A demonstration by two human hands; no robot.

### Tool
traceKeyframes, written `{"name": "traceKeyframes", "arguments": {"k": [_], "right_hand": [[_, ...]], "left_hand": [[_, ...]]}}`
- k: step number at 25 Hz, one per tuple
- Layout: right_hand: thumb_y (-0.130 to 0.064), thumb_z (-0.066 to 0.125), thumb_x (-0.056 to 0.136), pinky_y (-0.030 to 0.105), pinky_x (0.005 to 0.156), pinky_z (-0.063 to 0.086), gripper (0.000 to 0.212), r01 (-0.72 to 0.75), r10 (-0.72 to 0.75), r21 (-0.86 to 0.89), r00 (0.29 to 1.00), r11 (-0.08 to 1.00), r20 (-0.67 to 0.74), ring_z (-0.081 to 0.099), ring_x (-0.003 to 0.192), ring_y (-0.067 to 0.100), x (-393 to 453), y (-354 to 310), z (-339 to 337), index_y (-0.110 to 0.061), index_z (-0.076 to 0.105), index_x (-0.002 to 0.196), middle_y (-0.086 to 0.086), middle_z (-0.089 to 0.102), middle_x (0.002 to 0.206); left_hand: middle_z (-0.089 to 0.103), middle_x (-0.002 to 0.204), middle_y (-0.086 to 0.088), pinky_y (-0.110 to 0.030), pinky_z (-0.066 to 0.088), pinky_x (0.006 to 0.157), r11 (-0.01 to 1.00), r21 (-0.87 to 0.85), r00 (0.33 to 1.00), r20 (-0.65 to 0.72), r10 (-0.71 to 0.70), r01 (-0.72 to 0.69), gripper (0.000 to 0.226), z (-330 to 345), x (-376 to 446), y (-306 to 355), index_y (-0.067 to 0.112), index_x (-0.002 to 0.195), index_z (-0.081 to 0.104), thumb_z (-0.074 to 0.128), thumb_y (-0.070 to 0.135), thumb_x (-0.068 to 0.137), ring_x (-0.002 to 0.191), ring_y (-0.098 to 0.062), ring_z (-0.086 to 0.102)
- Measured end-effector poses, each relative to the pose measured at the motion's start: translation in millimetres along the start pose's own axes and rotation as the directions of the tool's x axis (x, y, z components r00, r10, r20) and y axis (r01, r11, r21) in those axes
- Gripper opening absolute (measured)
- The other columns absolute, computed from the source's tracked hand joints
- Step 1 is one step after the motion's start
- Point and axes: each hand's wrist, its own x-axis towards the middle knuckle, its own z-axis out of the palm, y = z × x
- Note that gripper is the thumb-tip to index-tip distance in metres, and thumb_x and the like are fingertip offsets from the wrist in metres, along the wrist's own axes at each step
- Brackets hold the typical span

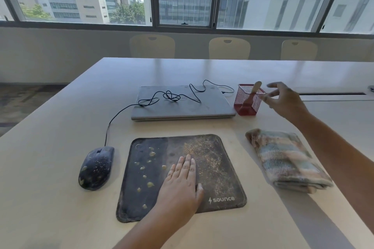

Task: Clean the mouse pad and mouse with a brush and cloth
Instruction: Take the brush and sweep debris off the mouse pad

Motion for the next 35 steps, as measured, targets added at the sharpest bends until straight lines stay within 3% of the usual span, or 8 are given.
{"name": "traceKeyframes", "arguments": {"k": [7,11,15,18,22,28,32,35], "right_hand": [[-0.043,0.062,0.084,0.038,0.08,0.049,0.064,-0.188,0.189,-0.027,0.98,0.982,0.056,0.063,0.077,0.022,56.8,10.8,21.6,-0.01,0.04,0.134,0.011,0.071,0.101],[-0.049,0.062,0.081,0.036,0.076,0.047,0.067,-0.241,0.239,0.017,0.969,0.97,0.065,0.063,0.084,0.024,72.3,16.2,33.2,-0.009,0.044,0.132,0.011,0.071,0.099],[-0.047,0.063,0.082,0.026,0.056,0.039,0.045,-0.237,0.232,0.093,0.97,0.967,0.067,0.054,0.065,0.011,82.5,12.3,41.1,-0.013,0.06,0.112,-0.003,0.065,0.065],[-0.043,0.06,0.085,0.025,0.054,0.037,0.035,-0.24,0.233,0.086,0.968,0.967,0.09,0.052,0.062,0.012,85.4,11.9,46.5,-0.009,0.067,0.093,-0.007,0.062,0.059],[-0.038,0.059,0.086,0.025,0.053,0.037,0.034,-0.267,0.26,0.083,0.962,0.96,0.084,0.052,0.061,0.012,87.1,14.9,50.7,-0.006,0.068,0.093,-0.007,0.061,0.059],[-0.03,0.058,0.088,0.029,0.06,0.039,0.025,-0.142,0.147,0.138,0.989,0.98,-0.027,0.055,0.071,0.019,81.2,4.0,37.9,-0.007,0.066,0.084,0.014,0.071,0.085],[-0.03,0.057,0.087,0.021,0.063,0.041,0.026,-0.013,0.069,0.224,0.967,0.975,-0.246,0.054,0.048,-0.01,72.2,-17.7,12.3,-0.007,0.067,0.091,0.017,0.071,0.096],[-0.031,0.053,0.089,0.021,0.064,0.045,0.027,0.091,0.004,0.3,0.954,0.95,-0.3,0.053,0.045,-0.013,46.7,-41.2,4.3,-0.008,0.065,0.098,0.01,0.07,0.088]], "left_hand": [[-0.021,0.154,0.0,-0.027,-0.017,0.111,1.0,0.003,1.0,0.012,-0.005,0.005,0.061,0.4,0.5,0.8,0.013,0.145,-0.015,0.017,0.036,0.097,0.14,-0.015,-0.022],[-0.023,0.153,0.001,-0.027,-0.018,0.11,1.0,-0.01,1.0,0.026,-0.014,0.015,0.062,0.3,1.0,0.8,0.014,0.145,-0.015,0.017,0.037,0.097,0.14,-0.015,-0.023],[-0.025,0.152,0.001,-0.027,-0.018,0.11,1.0,-0.013,0.999,0.044,-0.018,0.019,0.062,-1.1,1.3,0.9,0.013,0.145,-0.017,0.017,0.036,0.097,0.14,-0.015,-0.024],[-0.026,0.152,0.001,-0.029,-0.017,0.112,1.0,-0.011,0.998,0.055,-0.027,0.028,0.063,-2.9,1.4,1.8,0.013,0.145,-0.016,0.018,0.035,0.098,0.14,-0.016,-0.024],[-0.026,0.152,0.001,-0.03,-0.019,0.111,0.999,-0.007,0.998,0.058,-0.032,0.032,0.062,-4.9,0.7,2.6,0.013,0.145,-0.016,0.018,0.035,0.098,0.14,-0.016,-0.024],[-0.026,0.152,0.001,-0.028,-0.025,0.106,0.999,-0.001,0.998,0.06,-0.032,0.032,0.062,-5.7,0.2,3.3,0.013,0.144,-0.017,0.018,0.035,0.098,0.14,-0.016,-0.025],[-0.025,0.152,0.001,-0.026,-0.021,0.108,1.0,-0.005,0.998,0.056,-0.027,0.027,0.062,-6.6,-0.4,2.7,0.013,0.145,-0.017,0.017,0.036,0.098,0.139,-0.014,-0.025],[-0.024,0.152,0.0,-0.026,-0.02,0.109,1.0,0.001,0.998,0.054,-0.026,0.026,0.062,-8.1,-1.3,3.9,0.013,0.145,-0.017,0.016,0.036,0.098,0.139,-0.014,-0.025]]}}
